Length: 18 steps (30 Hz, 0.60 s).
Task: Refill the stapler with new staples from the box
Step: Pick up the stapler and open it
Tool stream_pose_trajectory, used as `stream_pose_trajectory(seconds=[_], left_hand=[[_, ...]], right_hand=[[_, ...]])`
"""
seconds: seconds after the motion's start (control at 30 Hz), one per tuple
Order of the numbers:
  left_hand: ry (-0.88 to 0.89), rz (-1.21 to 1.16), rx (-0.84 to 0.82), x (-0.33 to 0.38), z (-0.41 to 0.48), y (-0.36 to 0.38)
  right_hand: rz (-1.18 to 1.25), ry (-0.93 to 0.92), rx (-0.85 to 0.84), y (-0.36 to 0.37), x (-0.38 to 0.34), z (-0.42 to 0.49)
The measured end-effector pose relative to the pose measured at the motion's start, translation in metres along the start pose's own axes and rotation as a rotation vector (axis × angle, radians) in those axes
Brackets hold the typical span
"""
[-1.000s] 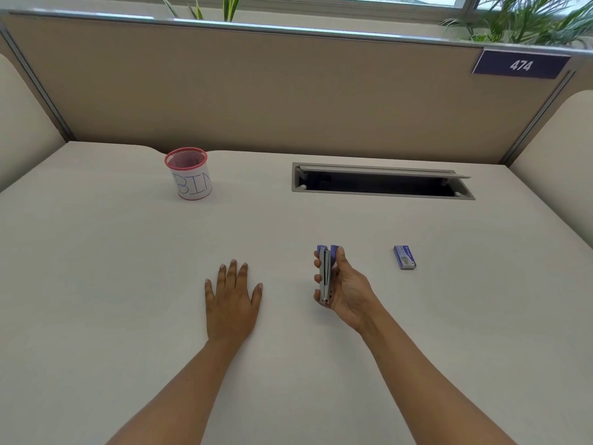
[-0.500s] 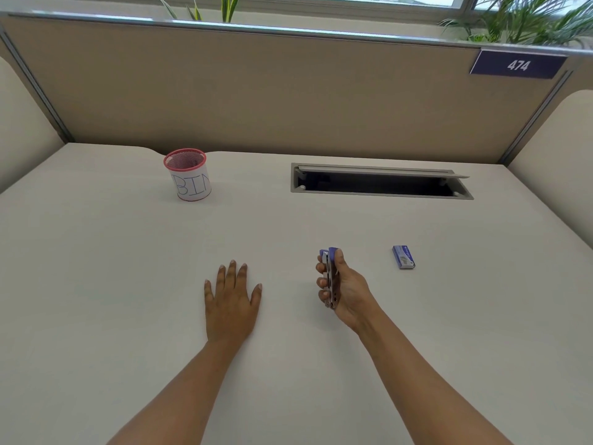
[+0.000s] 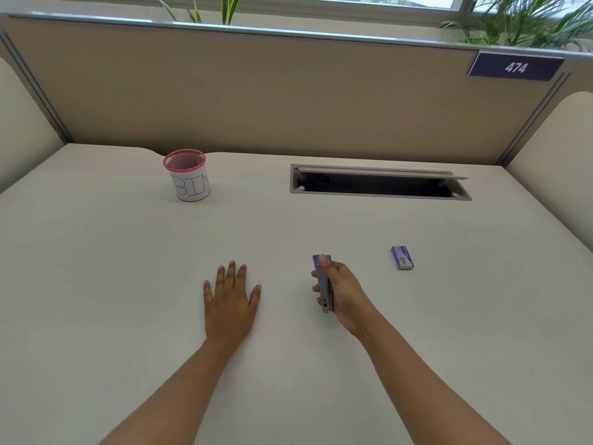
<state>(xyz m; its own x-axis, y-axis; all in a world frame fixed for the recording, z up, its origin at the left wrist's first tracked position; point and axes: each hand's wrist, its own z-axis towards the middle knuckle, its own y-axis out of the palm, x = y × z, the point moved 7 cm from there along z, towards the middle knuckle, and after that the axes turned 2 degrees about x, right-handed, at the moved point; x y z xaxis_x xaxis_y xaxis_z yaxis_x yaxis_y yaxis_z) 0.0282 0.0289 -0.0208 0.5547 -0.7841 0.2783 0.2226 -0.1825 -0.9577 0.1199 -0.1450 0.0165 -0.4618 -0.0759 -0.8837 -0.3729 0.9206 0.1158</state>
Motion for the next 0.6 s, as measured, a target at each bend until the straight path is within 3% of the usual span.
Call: stream_pose_trajectory(seconds=[0.27, 0.47, 0.6], left_hand=[[-0.053, -0.147, -0.101, 0.004, 0.002, -0.003], [-0.052, -0.64, -0.105, 0.05, -0.013, -0.014], [-0.193, -0.973, -0.167, 0.069, -0.019, -0.018]], right_hand=[[-0.196, -0.13, 0.086, -0.004, 0.004, 0.004], [-0.231, -0.179, 0.046, 0.004, 0.007, 0.002], [-0.235, -0.22, 0.007, 0.011, 0.004, -0.005]])
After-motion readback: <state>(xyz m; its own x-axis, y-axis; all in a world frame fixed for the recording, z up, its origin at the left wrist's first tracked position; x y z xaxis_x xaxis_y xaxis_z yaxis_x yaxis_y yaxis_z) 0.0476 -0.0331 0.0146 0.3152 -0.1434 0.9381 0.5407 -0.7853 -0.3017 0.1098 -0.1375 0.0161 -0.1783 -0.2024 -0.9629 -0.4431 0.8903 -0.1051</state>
